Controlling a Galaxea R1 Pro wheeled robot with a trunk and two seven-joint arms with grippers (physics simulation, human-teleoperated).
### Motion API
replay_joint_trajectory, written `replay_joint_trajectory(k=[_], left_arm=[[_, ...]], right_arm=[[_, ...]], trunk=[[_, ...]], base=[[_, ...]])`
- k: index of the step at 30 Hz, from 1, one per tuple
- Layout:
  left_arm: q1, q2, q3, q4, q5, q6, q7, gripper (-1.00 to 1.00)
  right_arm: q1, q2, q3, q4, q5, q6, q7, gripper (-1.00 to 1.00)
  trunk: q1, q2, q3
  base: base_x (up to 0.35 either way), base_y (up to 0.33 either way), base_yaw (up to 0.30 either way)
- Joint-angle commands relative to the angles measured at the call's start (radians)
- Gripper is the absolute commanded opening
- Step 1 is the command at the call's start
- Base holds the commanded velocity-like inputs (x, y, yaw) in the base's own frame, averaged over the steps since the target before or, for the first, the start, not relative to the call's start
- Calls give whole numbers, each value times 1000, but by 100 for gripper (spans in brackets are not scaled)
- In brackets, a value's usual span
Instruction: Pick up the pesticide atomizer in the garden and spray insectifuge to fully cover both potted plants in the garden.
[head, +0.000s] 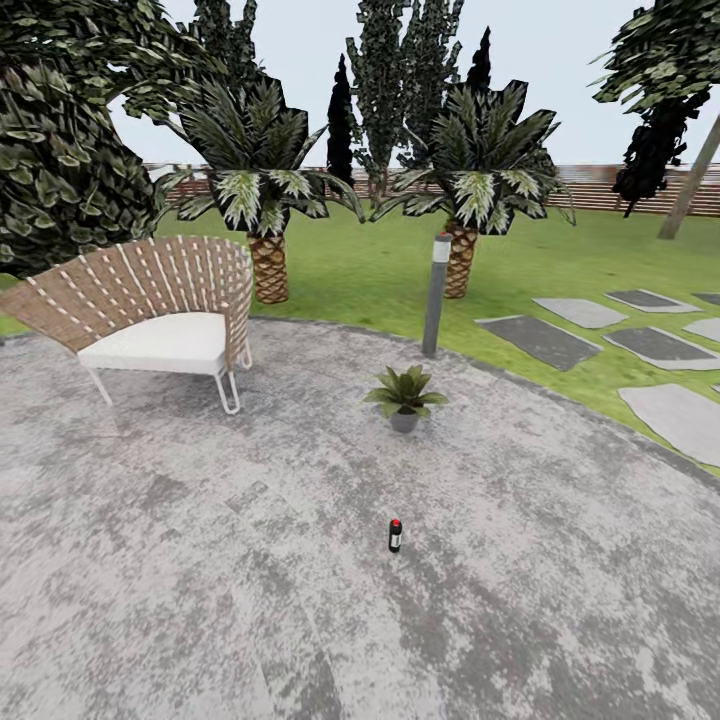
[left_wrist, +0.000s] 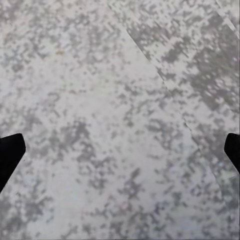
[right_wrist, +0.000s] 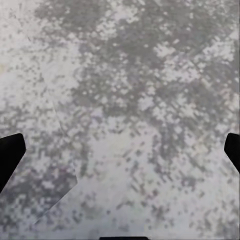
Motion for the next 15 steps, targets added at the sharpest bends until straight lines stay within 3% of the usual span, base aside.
replay_joint_trajectory(k=[1, 5, 15], left_arm=[[-1, 0, 1, 1, 1, -3, 0, 100], [-1, 0, 1, 1, 1, -3, 0, 100], [0, 0, 0, 2, 0, -3, 0, 100]], right_arm=[[0, 0, 0, 0, 0, -3, 0, 100], [0, -1, 0, 0, 0, -3, 0, 100], [0, -1, -1, 2, 0, -3, 0, 100]], trunk=[[0, 0, -1], [0, 0, -1], [0, 0, -1]], base=[[-2, 316, -33], [-1, 318, -164], [0, 319, -286]])
